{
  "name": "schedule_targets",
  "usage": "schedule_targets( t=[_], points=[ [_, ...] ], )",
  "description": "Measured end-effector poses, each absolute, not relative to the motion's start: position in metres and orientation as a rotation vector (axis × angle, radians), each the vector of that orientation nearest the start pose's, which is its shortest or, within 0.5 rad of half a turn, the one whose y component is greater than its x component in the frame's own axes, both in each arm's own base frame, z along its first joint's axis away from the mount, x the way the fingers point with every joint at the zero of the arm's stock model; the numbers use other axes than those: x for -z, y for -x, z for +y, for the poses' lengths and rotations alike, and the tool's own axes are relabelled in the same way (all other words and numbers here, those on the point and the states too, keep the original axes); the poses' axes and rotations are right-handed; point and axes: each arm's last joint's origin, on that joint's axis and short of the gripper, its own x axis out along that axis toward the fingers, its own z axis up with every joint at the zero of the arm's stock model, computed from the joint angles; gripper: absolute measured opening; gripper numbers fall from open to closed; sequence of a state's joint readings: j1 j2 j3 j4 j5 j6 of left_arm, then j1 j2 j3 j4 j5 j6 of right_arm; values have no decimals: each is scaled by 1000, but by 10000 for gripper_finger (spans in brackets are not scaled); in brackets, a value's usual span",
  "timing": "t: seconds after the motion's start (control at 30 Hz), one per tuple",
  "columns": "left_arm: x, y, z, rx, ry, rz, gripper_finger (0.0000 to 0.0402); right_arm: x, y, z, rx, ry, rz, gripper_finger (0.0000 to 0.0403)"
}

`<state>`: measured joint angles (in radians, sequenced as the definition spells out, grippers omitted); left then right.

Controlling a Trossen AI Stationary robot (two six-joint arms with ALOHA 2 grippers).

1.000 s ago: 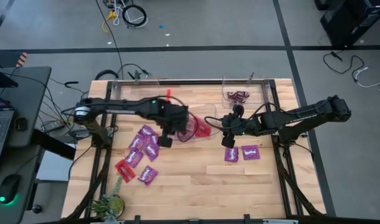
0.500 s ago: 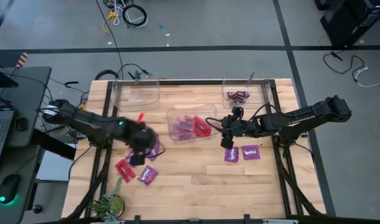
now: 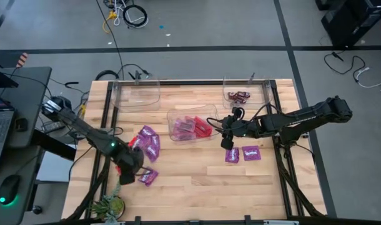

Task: Sort candy
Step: Put the red candy pack into the bottom transparent bin

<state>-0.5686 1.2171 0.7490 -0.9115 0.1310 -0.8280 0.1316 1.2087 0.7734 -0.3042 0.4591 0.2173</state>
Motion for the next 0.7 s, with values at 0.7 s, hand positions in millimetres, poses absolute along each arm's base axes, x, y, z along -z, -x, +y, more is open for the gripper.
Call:
schedule_targets(
  t=[0.7],
  points=[
    [-136, -165, -145, -2, 90, 1714, 192, -239, -243, 19, 385, 11, 668, 174]
  ],
)
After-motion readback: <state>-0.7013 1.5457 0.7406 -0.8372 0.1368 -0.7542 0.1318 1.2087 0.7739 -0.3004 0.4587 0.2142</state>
